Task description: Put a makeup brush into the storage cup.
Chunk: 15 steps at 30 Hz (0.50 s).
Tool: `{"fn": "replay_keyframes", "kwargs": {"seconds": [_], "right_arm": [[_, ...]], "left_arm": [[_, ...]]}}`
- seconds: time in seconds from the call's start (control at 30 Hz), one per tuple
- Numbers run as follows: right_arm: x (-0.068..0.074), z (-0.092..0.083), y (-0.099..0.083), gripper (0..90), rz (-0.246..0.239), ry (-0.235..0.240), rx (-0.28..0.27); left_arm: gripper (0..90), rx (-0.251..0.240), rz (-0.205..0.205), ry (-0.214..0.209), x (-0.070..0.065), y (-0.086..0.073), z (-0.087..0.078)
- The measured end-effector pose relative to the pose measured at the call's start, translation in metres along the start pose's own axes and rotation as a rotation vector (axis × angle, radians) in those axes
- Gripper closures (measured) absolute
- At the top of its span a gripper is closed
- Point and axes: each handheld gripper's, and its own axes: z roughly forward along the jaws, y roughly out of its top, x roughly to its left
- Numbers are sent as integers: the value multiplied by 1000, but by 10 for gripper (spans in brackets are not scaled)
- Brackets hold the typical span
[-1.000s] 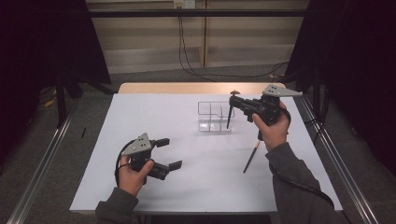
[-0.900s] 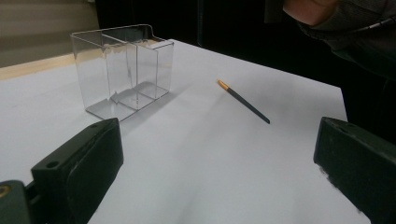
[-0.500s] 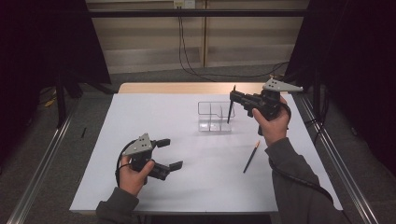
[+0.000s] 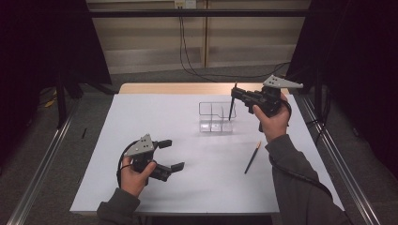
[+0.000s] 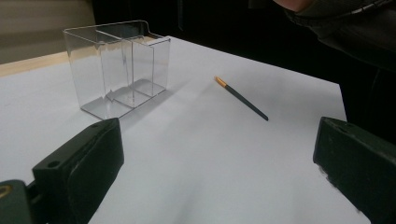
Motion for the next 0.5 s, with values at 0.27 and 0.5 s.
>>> {"fn": "replay_keyframes", "kwargs": {"seconds": [0.27, 0.5], "right_arm": [[-5, 3, 3, 853, -6, -23, -3], [-8, 8, 4, 853, -8, -33, -6]], "left_arm": [[16, -3, 2, -4, -1, 0, 1], [16, -2, 2, -7, -1, 0, 1]]}}
